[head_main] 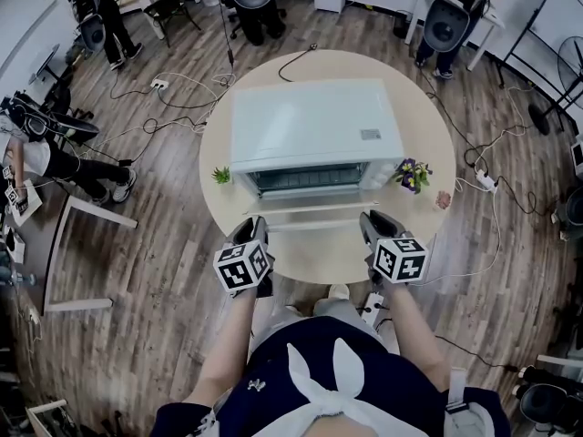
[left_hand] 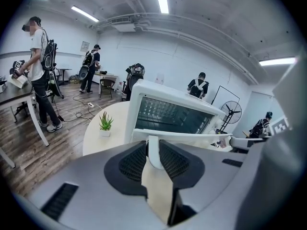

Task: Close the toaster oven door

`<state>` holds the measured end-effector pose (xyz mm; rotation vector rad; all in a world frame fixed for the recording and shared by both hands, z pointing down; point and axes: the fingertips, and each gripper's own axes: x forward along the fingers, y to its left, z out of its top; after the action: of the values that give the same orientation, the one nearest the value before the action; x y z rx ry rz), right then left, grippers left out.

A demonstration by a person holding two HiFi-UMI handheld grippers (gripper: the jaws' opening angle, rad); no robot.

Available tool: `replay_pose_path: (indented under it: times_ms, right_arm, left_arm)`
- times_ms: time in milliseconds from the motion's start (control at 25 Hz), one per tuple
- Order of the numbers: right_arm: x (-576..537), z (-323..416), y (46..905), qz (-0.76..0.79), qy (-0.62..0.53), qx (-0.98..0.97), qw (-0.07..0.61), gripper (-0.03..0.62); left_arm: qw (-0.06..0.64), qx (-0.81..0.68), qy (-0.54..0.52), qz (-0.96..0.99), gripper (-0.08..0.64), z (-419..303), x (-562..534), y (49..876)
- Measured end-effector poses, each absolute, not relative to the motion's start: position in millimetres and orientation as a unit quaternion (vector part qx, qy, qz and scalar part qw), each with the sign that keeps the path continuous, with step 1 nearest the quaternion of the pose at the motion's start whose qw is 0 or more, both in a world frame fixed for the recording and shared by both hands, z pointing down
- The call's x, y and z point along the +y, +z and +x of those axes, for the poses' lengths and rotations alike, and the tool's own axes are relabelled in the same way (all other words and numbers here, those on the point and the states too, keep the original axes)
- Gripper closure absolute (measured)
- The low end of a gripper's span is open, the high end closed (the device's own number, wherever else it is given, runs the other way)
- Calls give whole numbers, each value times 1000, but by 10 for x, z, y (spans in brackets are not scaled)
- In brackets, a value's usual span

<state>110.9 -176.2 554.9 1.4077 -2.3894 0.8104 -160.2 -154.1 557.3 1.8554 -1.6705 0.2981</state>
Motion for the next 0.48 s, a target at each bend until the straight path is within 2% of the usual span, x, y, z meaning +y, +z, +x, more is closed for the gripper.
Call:
replay_pose_path:
  times_ms: [480]
  right_arm:
    - [-1817, 1102, 5525, 483, 276, -822, 118, 502]
  left_arm:
    - [314, -632, 120, 698, 469, -1606, -1600, 5558]
